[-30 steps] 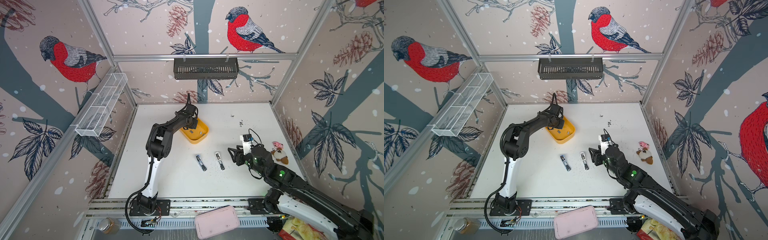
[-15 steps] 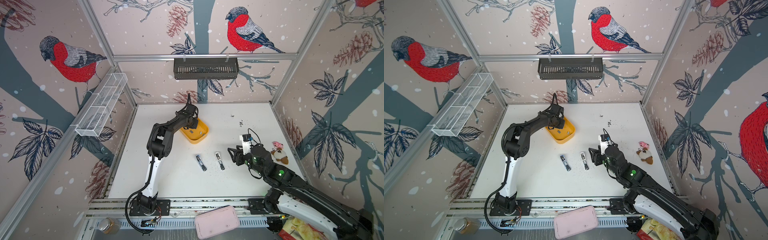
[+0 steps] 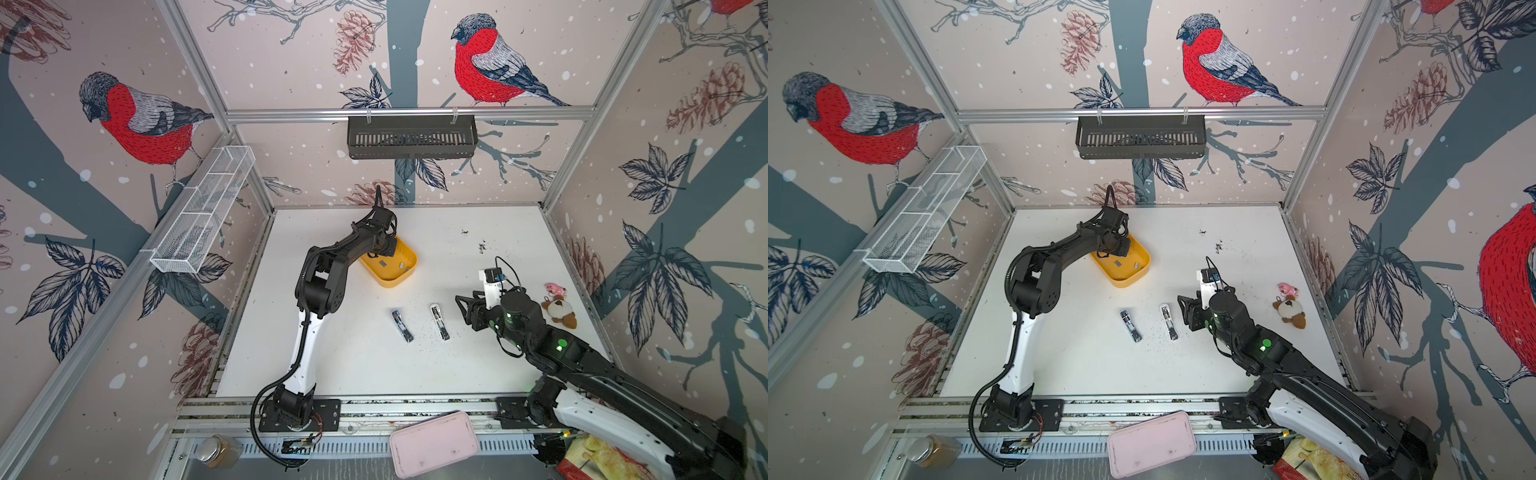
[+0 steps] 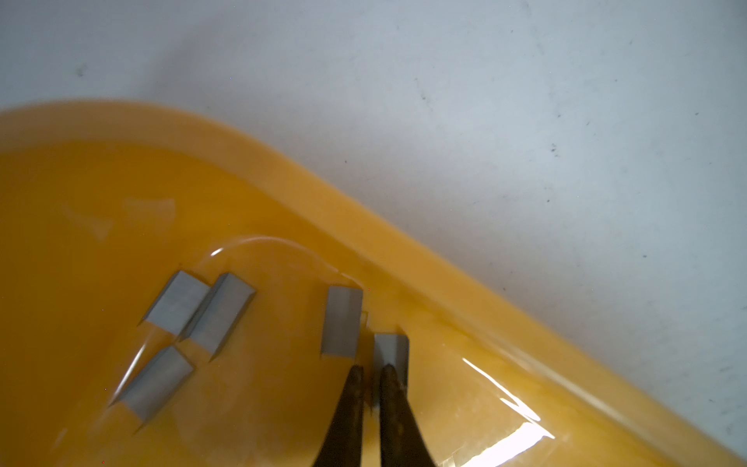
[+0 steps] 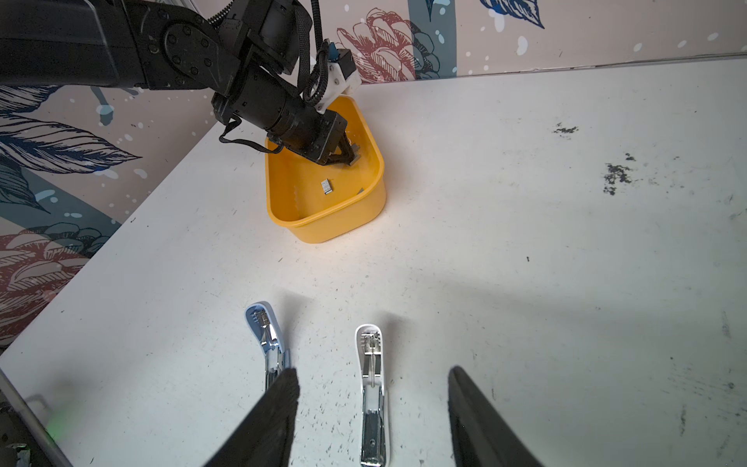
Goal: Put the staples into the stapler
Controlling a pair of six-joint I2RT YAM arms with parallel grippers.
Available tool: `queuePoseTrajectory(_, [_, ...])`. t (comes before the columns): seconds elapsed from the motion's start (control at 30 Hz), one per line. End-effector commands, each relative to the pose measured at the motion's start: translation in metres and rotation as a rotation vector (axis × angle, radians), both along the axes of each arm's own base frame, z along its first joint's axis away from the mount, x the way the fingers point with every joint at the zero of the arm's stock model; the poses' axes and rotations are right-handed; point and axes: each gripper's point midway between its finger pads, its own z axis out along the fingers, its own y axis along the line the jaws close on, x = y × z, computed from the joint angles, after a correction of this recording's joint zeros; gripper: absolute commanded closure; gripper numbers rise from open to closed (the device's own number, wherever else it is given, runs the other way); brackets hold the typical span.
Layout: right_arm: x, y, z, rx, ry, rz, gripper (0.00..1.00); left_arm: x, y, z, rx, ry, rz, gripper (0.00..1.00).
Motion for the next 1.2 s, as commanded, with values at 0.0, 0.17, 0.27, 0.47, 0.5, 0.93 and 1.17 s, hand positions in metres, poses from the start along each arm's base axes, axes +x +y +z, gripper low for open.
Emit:
queuePoseTrajectory(0.0, [0.002, 0.002, 0.006, 0.028, -0.009, -0.003, 0.40, -0.006, 0.002, -0.005, 0.008, 0.032, -0.006, 0.90])
queuePoseTrajectory(0.17, [0.002, 0.002, 0.006, 0.029, -0.009, -0.003, 0.40, -0.010, 0.002, -0.006, 0.002, 0.046, -0.011, 0.92])
queuePoseTrajectory(0.27, [0.001, 0.002, 0.006, 0.030, -0.010, -0.003, 0.40, -0.014, 0.002, -0.007, 0.000, 0.057, -0.017, 0.93])
queuePoseTrajectory(0.47, [0.001, 0.001, 0.007, 0.031, -0.012, -0.003, 0.40, -0.022, -0.001, -0.002, -0.027, 0.071, -0.026, 0.95])
queuePoseTrajectory(0.5, [0.001, 0.001, 0.007, 0.032, -0.011, -0.006, 0.40, -0.023, -0.002, 0.000, -0.036, 0.073, -0.029, 0.96])
queuePoseTrajectory(0.93, [0.001, 0.000, 0.006, 0.032, -0.012, -0.008, 0.40, -0.027, -0.016, 0.033, -0.158, 0.077, -0.053, 1.00])
queuePoseTrajectory(1.17, [0.001, 0.001, 0.008, 0.037, -0.013, -0.005, 0.40, -0.029, -0.005, 0.016, -0.087, 0.091, -0.038, 0.88])
